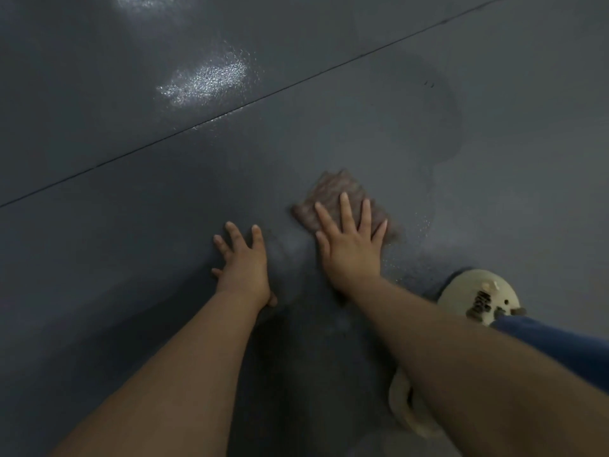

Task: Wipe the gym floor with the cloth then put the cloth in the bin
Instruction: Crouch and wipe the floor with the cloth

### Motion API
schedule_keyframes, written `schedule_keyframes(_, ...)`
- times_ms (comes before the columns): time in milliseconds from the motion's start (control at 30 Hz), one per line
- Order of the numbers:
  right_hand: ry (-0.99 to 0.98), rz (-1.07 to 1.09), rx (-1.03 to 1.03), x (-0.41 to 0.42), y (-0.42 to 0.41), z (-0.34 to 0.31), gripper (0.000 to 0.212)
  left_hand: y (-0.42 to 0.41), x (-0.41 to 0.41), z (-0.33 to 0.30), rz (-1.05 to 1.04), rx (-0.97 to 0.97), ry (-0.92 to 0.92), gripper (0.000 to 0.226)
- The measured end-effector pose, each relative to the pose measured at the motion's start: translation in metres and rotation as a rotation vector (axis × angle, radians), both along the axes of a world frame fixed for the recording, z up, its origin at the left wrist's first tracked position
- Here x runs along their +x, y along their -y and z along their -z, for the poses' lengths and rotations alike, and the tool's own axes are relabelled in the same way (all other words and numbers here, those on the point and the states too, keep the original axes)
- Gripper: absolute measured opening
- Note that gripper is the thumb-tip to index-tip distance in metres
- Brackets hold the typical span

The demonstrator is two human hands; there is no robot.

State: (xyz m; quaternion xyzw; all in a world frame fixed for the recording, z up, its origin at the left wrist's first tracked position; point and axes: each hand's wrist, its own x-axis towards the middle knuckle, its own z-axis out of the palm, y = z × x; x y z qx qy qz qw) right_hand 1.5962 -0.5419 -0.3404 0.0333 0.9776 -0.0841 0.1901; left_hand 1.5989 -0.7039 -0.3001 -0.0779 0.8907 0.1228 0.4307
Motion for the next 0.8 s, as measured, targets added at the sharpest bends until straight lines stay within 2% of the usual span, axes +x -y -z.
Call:
schedule_keyframes(167, 0.050, 0.111, 0.020, -0.071, -0.041, 0.000, 0.049, 0.003, 0.001, 0.000, 0.002, 0.009, -0.005, 0.128)
schedule_keyframes(333, 0.033, 0.243, 0.007, -0.072, -0.057, 0.002, 0.050, 0.003, 0.003, -0.003, 0.001, 0.019, -0.017, 0.127)
schedule_keyframes(500, -0.012, 0.528, 0.017, -0.039, -0.062, 0.006, 0.051, 0.003, 0.004, -0.004, -0.010, 0.023, -0.031, 0.128)
schedule_keyframes(633, -0.057, 0.738, 0.035, 0.006, -0.029, 0.008, 0.052, 0.002, 0.007, -0.002, -0.026, 0.033, -0.053, 0.127)
schedule_keyframes(733, 0.008, 0.795, 0.040, 0.043, 0.015, 0.008, 0.054, 0.006, 0.013, 0.001, -0.020, 0.062, -0.082, 0.123)
schedule_keyframes(800, -0.024, 0.728, 0.007, 0.069, 0.053, 0.009, 0.053, 0.011, 0.019, 0.003, -0.003, 0.094, -0.111, 0.121)
